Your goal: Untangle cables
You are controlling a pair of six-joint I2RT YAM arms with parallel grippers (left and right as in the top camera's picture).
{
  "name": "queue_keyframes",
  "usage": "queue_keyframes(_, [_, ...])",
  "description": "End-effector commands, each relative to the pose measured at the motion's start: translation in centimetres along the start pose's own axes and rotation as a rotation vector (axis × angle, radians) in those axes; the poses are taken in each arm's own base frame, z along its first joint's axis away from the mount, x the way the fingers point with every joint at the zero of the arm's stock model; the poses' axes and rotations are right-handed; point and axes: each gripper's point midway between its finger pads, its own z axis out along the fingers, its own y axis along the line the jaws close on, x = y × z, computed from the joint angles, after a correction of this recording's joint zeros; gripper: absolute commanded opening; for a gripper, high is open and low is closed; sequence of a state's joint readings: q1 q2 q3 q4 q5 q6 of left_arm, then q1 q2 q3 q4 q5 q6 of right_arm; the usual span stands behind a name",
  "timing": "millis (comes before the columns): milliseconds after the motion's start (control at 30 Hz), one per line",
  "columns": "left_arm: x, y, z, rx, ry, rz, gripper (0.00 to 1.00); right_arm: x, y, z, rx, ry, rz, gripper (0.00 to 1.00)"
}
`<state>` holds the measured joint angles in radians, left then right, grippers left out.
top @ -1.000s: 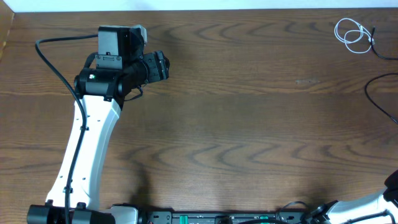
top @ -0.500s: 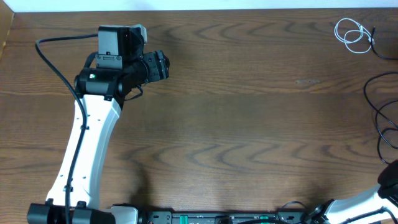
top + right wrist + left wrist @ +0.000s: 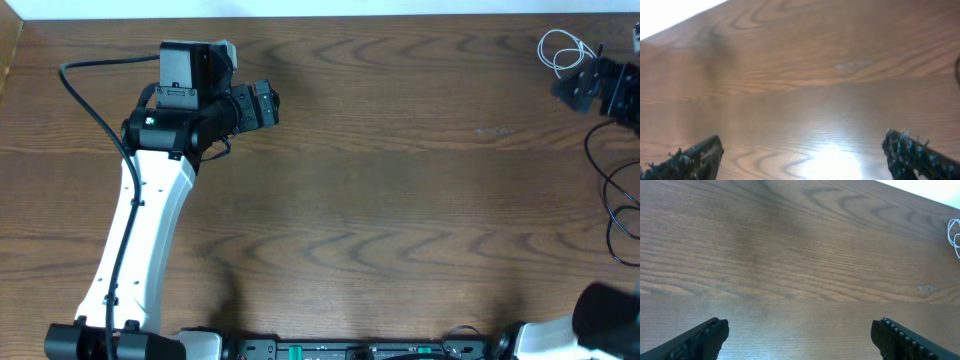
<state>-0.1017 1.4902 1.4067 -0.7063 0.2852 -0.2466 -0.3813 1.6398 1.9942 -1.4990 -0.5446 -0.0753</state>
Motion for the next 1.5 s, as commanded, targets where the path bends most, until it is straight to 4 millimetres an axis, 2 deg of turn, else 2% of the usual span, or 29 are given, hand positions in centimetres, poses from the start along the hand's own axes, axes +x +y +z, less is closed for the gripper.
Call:
queue_keyframes(0, [-0.1,0.2,0.2,-0.008,0.002,-0.003,0.96,2.0,3.3,-1.2,-0.046,0.028,0.107,0.99])
queue_keyframes(133, [-0.1,0.2,0.2,-0.008,0.002,-0.003,0.96,3.2,4.4,-1.5,-0.046,0.052,0.112,0.99])
queue_keyframes(400, [-0.1,0.2,0.2,-0.008,0.002,-0.003,0.96,3.5,2.1,-1.6,0.090,0.061,0.117,0.99])
queue_keyframes(567, [-0.1,0.2,0.2,-0.008,0.002,-0.003,0.96,1.1,2.5,-1.2,0.095,-0.037,0.039,0.99])
queue_keyframes(667, [-0.1,0.2,0.2,-0.008,0.002,-0.002,0.96,-1.6,4.7,-0.9,0.133,-0.176,-0.111,0.99])
queue_keyframes(767, [-0.1,0.2,0.2,-0.008,0.002,-0.003,0.96,-3.0,6.4,-1.0,0.187,-0.307,-0.215,0.99])
queue_keyframes(833, [-0.1,0.2,0.2,-0.008,0.002,-0.003,0.97,-3.0,6.9,-1.1,0.216,-0.385,-0.256,0.99])
queue_keyframes(933, [-0.1,0.2,0.2,-0.008,0.002,-0.003,0.97,-1.5,6.9,-1.1,0.238,-0.459,-0.286,0.99])
queue_keyframes(1067, [-0.1,0.2,0.2,-0.008,0.002,-0.003,0.97,2.0,5.6,-0.9,0.227,-0.558,-0.303,0.99])
queue_keyframes(1267, [-0.1,0.2,0.2,-0.008,0.002,-0.003,0.97,7.4,1.3,0.3,0.264,-0.739,-0.289,0.99])
queue_keyframes(1333, [-0.1,0.2,0.2,-0.008,0.002,-0.003,0.97,9.7,-0.2,1.3,0.262,-0.794,-0.287,0.99])
queue_keyframes(1467, [-0.1,0.2,0.2,-0.008,0.002,-0.003,0.97,12.3,-1.8,3.0,0.246,-0.881,-0.294,0.99])
